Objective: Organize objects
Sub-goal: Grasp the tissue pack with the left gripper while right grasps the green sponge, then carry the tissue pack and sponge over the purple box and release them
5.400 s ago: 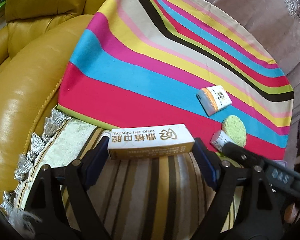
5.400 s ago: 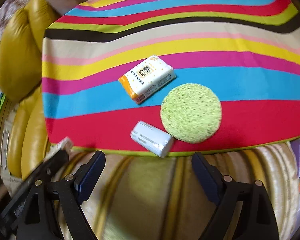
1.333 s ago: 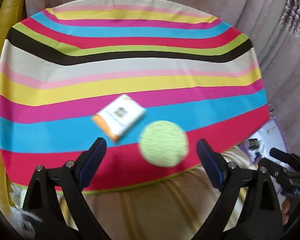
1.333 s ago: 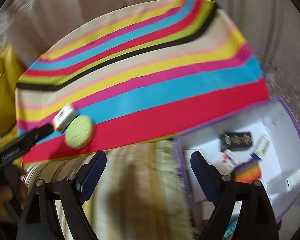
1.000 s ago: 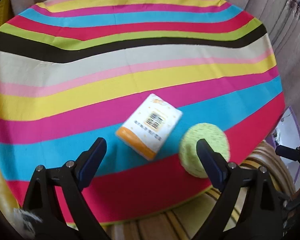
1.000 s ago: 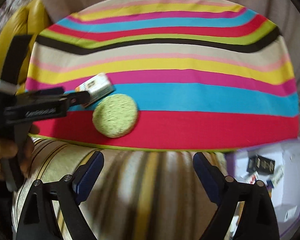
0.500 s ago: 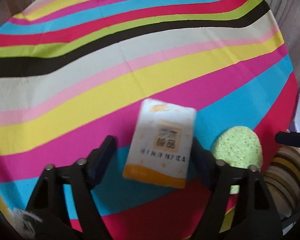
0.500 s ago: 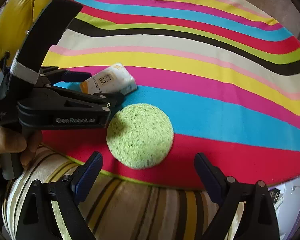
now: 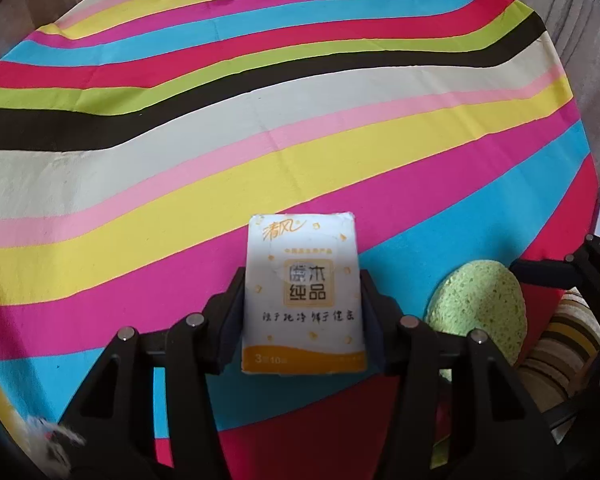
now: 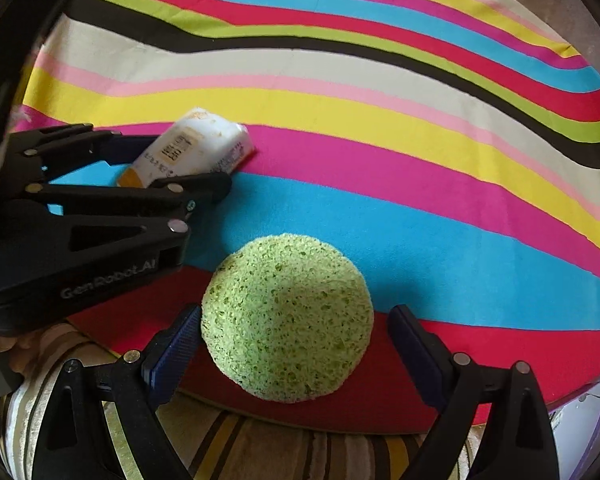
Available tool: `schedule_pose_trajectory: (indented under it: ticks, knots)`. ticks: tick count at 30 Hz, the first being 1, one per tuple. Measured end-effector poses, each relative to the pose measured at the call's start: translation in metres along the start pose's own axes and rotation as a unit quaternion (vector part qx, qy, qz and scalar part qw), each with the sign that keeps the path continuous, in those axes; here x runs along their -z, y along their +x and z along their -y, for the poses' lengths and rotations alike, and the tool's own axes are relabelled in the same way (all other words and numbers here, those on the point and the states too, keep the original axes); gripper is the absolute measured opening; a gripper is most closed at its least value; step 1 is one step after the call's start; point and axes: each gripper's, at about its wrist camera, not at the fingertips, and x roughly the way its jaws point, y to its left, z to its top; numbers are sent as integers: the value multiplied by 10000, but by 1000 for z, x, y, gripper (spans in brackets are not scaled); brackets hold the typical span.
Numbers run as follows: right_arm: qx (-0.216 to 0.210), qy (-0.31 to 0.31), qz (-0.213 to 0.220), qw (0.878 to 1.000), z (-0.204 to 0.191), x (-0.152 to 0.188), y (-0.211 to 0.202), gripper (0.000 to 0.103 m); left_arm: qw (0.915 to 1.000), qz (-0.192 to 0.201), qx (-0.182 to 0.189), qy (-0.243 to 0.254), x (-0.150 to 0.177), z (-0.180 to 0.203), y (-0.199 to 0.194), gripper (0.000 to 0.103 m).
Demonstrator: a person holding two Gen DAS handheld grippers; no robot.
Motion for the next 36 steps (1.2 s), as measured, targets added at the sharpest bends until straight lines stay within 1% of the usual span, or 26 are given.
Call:
schedule_pose_trajectory:
  ticks: [3, 4, 6, 9, 11, 14, 19, 22, 23, 28, 36]
  knots:
    - [1, -41, 91, 9999, 0, 0, -3, 83, 10000, 48, -17, -73, 2, 0, -6, 56]
    - [6, -34, 106, 9999, 1, 2, -4, 82, 9999, 68, -22, -104, 2, 0, -8, 56]
    - [40, 52, 156, 9999, 6, 4, -8, 82, 9998, 138, -58, -147, 4, 1, -15, 56]
    - [84, 204, 345, 9992, 14, 7, -20, 82, 9996, 223, -3, -197, 7, 4, -25, 56]
    - [214, 326, 500, 9980, 25, 12, -32, 82, 9994, 263, 48, -204, 8, 10, -31, 56]
    - [295, 540, 594, 9963, 43, 24, -44, 82, 9992, 320, 164, -156, 10, 23, -40, 56]
    - [457, 984, 736, 9914, 72, 45, -65, 82, 9981, 405, 453, 46, 11, 58, -53, 56]
    - [594, 1204, 807, 9876, 96, 67, -79, 82, 9965, 450, 672, 195, 13, 86, -61, 56]
    - [646, 1280, 822, 9862, 97, 74, -84, 82, 9959, 453, 744, 236, 13, 95, -64, 56]
    - [854, 1706, 871, 9778, 131, 107, -103, 82, 9914, 438, 1111, 535, 17, 144, -76, 56]
    - [1169, 2403, 876, 9596, 192, 173, -131, 82, 9832, 401, 1398, 1099, 24, 213, -86, 56]
